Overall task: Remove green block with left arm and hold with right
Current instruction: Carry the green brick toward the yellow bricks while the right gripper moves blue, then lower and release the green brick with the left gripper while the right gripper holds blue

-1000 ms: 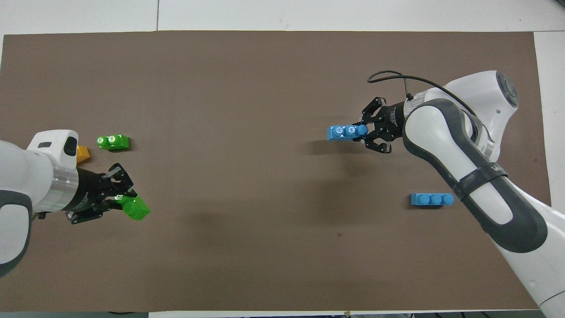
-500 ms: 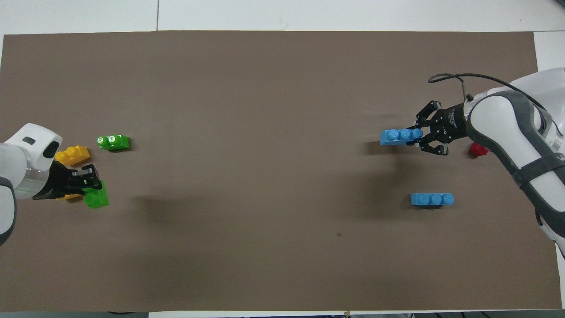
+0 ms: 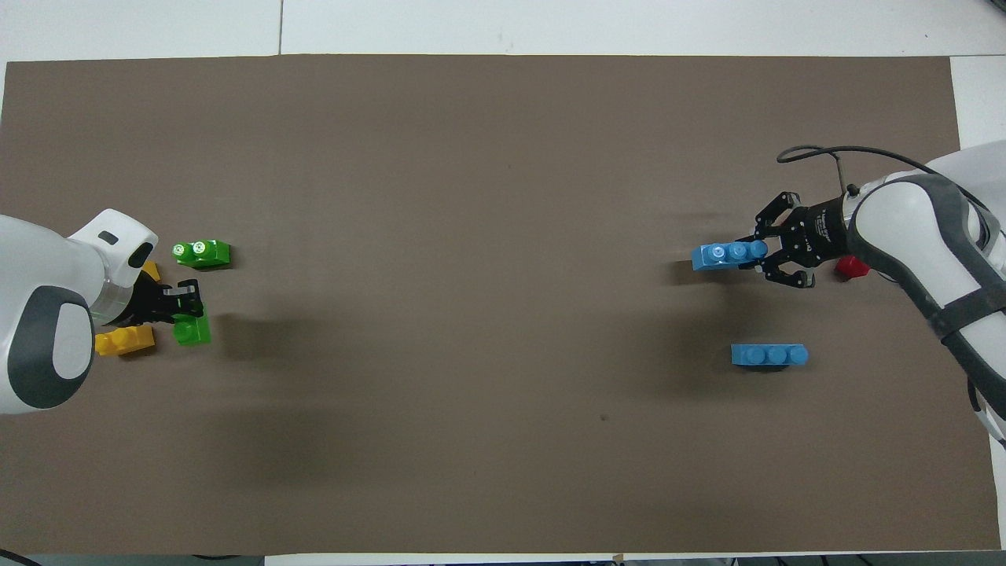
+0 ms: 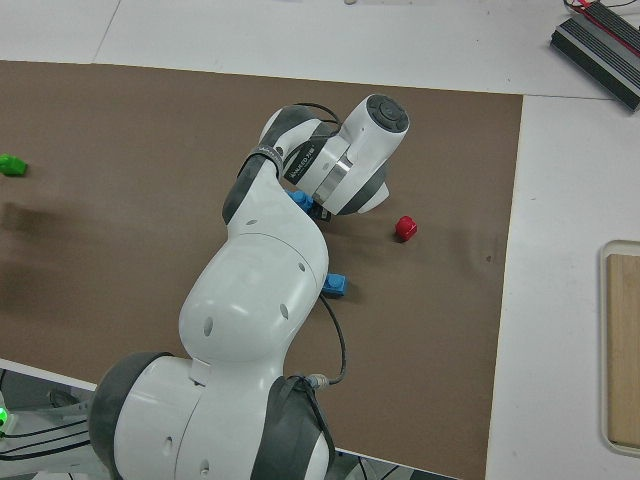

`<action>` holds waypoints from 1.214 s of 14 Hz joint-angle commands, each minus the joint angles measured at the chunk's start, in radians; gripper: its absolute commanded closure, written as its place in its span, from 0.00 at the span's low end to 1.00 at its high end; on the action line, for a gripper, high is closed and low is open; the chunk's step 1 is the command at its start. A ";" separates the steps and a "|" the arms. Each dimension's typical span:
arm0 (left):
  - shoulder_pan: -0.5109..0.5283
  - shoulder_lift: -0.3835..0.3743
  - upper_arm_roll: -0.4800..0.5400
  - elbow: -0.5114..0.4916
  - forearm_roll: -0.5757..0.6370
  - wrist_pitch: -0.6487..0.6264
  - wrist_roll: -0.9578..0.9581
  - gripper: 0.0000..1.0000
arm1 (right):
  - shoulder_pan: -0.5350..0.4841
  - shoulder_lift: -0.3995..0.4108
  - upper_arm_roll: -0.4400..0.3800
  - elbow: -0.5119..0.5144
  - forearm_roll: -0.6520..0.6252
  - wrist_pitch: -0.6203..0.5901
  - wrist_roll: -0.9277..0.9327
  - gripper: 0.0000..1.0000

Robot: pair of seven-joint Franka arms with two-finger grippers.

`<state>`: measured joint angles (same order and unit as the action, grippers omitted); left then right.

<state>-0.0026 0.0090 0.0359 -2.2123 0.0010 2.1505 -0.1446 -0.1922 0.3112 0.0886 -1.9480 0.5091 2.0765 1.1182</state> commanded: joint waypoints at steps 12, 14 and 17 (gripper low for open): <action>0.013 0.017 -0.007 -0.099 -0.101 0.155 0.115 1.00 | -0.061 -0.034 0.014 -0.074 -0.020 0.053 -0.086 1.00; 0.009 0.028 -0.007 -0.101 -0.101 0.157 0.125 1.00 | -0.061 -0.032 0.013 -0.075 -0.020 0.066 -0.086 1.00; 0.006 0.028 -0.007 -0.102 -0.101 0.158 0.126 0.65 | -0.058 -0.034 0.014 -0.094 -0.020 0.099 -0.086 1.00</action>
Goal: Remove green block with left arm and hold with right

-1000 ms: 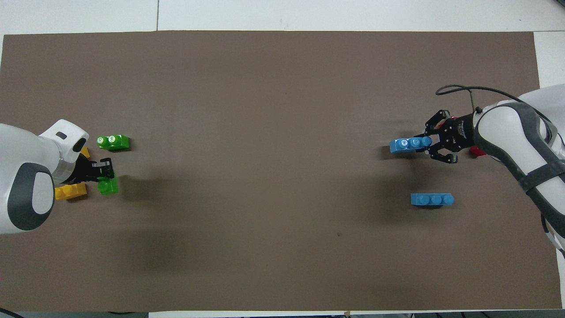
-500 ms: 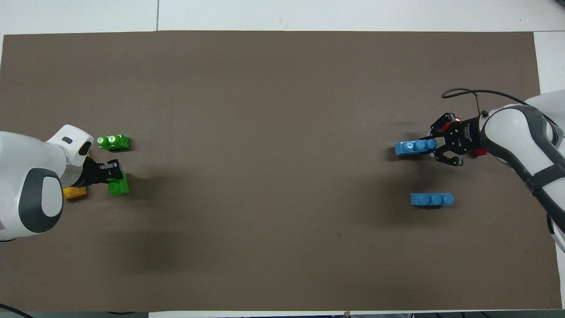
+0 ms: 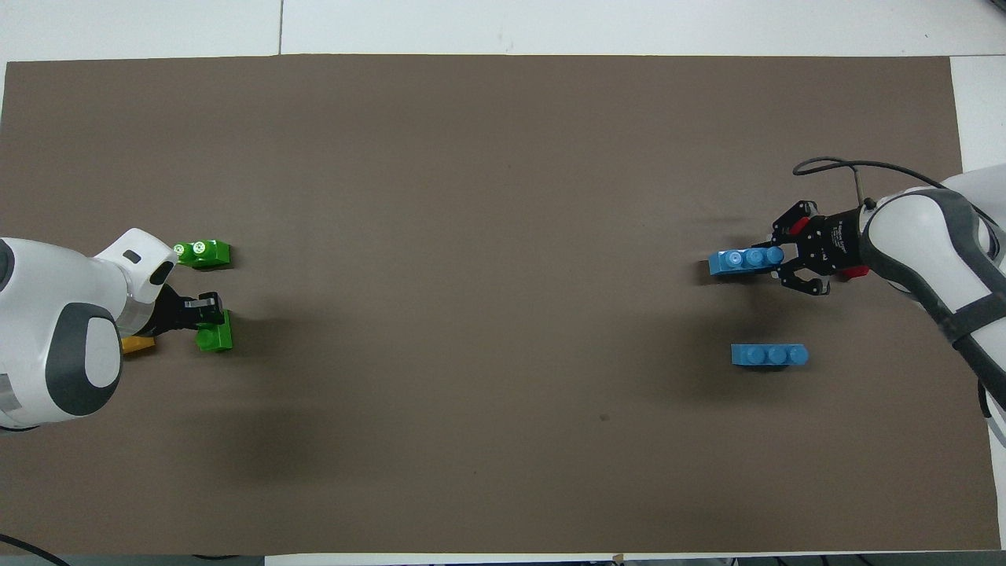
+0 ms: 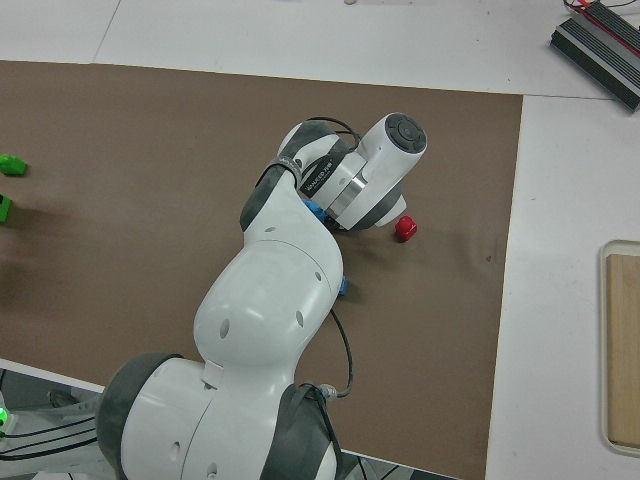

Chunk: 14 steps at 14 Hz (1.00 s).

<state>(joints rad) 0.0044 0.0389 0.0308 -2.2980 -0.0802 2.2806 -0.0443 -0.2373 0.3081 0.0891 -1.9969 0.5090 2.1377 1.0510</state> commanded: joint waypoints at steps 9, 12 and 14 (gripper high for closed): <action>-0.004 -0.020 -0.002 0.122 -0.019 -0.168 0.011 0.00 | 0.001 -0.038 0.015 -0.079 -0.020 0.084 -0.020 1.00; -0.001 -0.024 0.000 0.253 -0.015 -0.321 0.009 0.00 | 0.001 -0.038 0.015 -0.088 -0.020 0.096 -0.025 1.00; 0.011 -0.025 0.000 0.314 -0.009 -0.397 0.009 0.00 | -0.003 -0.038 0.015 -0.085 -0.020 0.096 -0.041 1.00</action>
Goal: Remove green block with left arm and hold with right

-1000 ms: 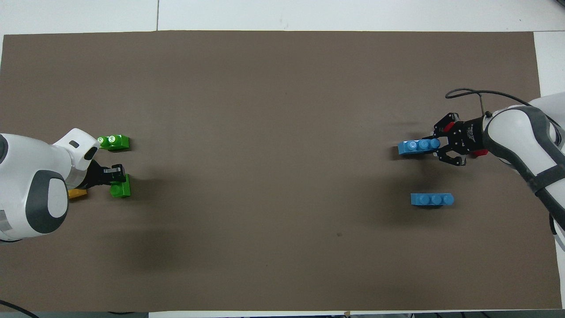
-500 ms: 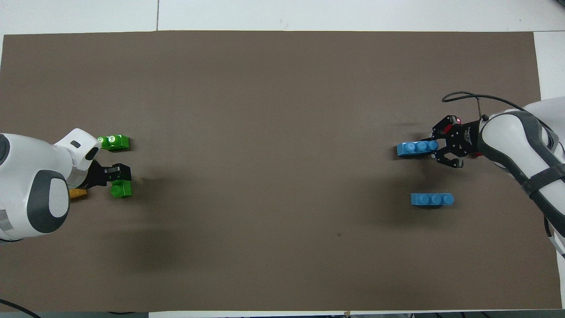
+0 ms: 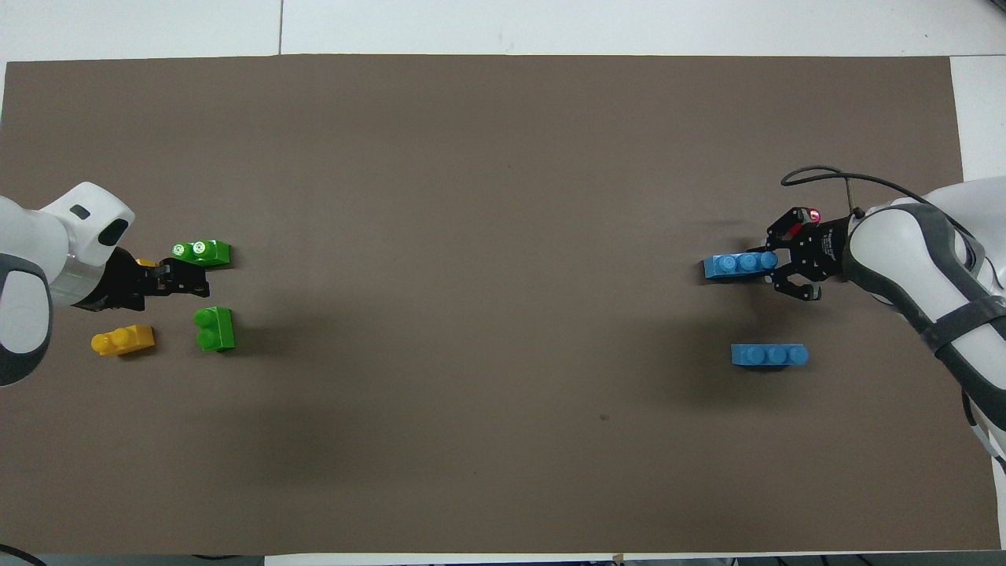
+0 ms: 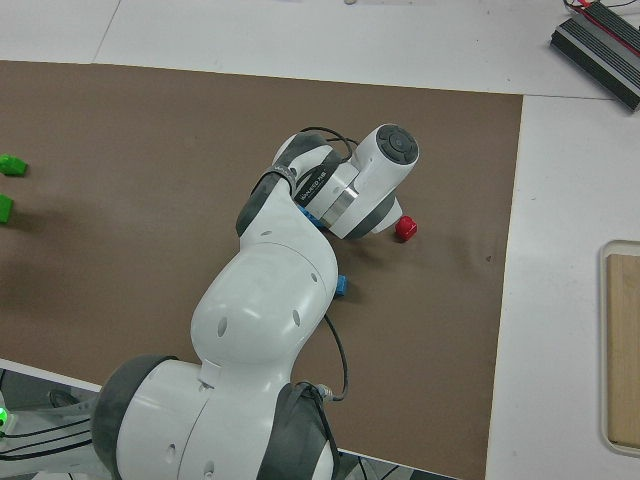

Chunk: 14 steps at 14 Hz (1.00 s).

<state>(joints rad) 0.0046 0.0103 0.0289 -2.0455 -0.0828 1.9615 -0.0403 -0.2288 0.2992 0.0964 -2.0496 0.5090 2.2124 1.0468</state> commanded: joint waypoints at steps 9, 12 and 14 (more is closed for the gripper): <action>0.005 0.031 0.000 0.330 0.109 -0.325 0.014 0.00 | 0.002 -0.071 0.008 0.077 -0.020 -0.146 0.014 0.02; 0.000 0.031 0.000 0.369 0.101 -0.338 0.011 0.00 | -0.004 -0.101 0.005 0.161 -0.038 -0.269 0.100 0.02; -0.005 0.043 -0.001 0.396 0.098 -0.339 0.011 0.00 | -0.006 -0.120 0.005 0.193 -0.067 -0.292 0.113 0.01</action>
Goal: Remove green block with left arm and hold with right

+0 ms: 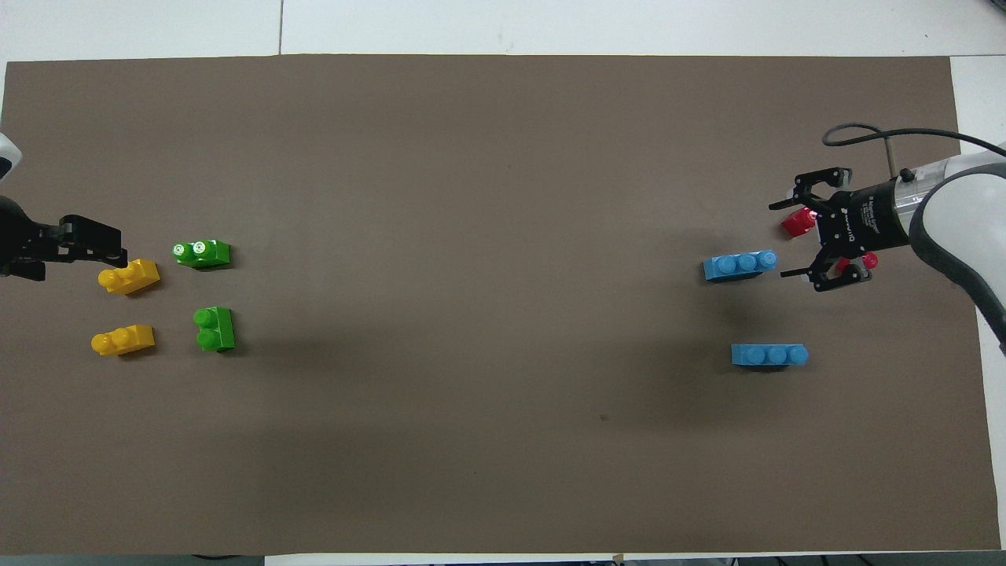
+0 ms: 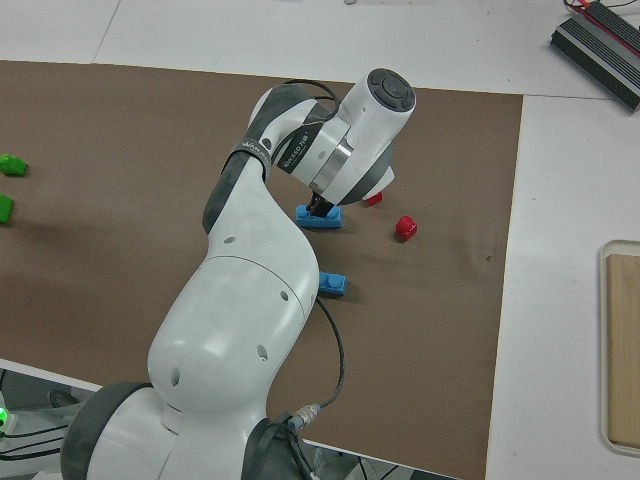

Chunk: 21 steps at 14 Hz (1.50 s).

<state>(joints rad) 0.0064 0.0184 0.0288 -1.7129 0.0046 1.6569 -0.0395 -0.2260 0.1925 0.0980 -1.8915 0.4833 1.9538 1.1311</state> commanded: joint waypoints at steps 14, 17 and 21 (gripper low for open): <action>-0.022 -0.023 0.020 -0.011 -0.035 -0.002 -0.053 0.00 | 0.056 -0.215 0.016 0.143 -0.425 -0.191 -0.905 0.00; -0.051 -0.018 0.043 -0.008 -0.032 0.003 -0.040 0.00 | 0.047 -0.217 0.014 0.157 -0.430 -0.279 -1.033 0.00; -0.095 -0.006 0.077 0.038 -0.031 -0.020 -0.039 0.00 | 0.050 -0.217 0.014 0.170 -0.469 -0.277 -1.054 0.00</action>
<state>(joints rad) -0.0659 0.0162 0.0834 -1.6917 -0.0222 1.6390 -0.0741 -0.1694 -0.0269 0.1046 -1.7411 0.0409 1.6957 0.1045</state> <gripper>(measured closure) 0.000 0.000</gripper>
